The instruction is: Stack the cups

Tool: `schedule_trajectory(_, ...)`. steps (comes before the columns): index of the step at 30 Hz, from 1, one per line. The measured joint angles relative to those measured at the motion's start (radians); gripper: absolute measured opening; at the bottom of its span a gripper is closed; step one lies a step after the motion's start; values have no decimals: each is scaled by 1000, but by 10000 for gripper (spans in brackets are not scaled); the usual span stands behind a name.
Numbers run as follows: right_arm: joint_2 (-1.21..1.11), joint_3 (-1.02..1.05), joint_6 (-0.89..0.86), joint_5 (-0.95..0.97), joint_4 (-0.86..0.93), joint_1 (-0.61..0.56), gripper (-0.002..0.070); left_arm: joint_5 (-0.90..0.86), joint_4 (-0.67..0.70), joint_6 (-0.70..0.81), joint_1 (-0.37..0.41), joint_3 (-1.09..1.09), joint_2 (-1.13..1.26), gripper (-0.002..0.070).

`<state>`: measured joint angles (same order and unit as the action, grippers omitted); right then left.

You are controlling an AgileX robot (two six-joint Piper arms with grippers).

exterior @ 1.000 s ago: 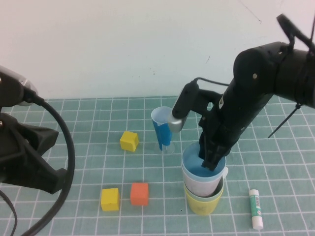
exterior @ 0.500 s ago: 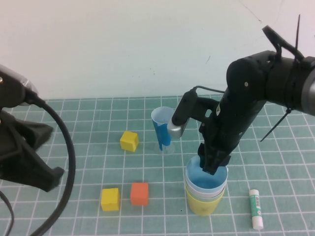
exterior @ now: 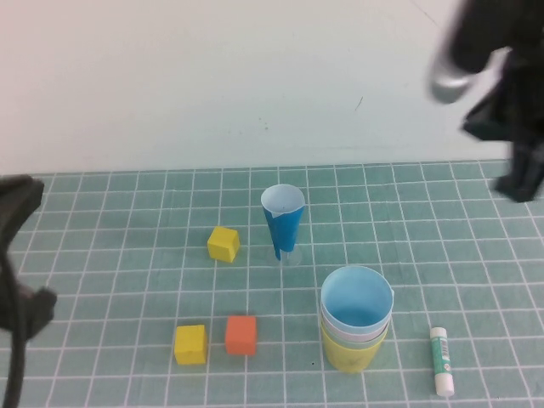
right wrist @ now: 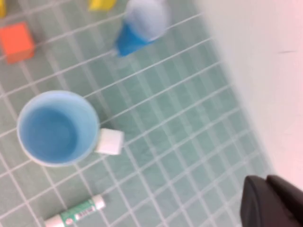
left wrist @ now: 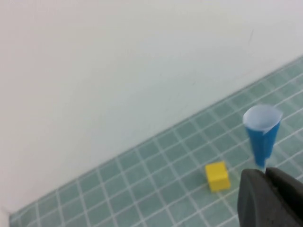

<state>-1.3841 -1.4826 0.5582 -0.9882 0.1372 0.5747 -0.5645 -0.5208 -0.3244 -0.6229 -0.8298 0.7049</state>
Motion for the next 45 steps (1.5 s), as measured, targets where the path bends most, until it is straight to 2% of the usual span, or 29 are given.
schedule_trajectory(4, 189, 107, -25, 14, 14, 0, 0, 106, -15, -1, 0, 165, -97, -1)
schedule_trajectory(10, 555, 476, -104, 167, 4, -2, -1, 158, -22, -51, 0, 379, -192, -1)
schedule_trajectory(17, 1016, 946, -165, 399, -118, -2, -1, 221, -24, -144, 0, 442, -204, -1)
schedule_trajectory(21, 1209, 1082, -198, 429, -126, -2, -1, 296, -28, -152, 0, 442, -204, -1)
schedule_trajectory(32, 1260, 1141, -225, 349, -155, -2, -1, 335, -42, -154, 0, 442, -204, -1)
schedule_trajectory(45, 1260, 1148, -226, 348, -159, -2, -1, 335, -42, -154, 0, 442, -204, -1)
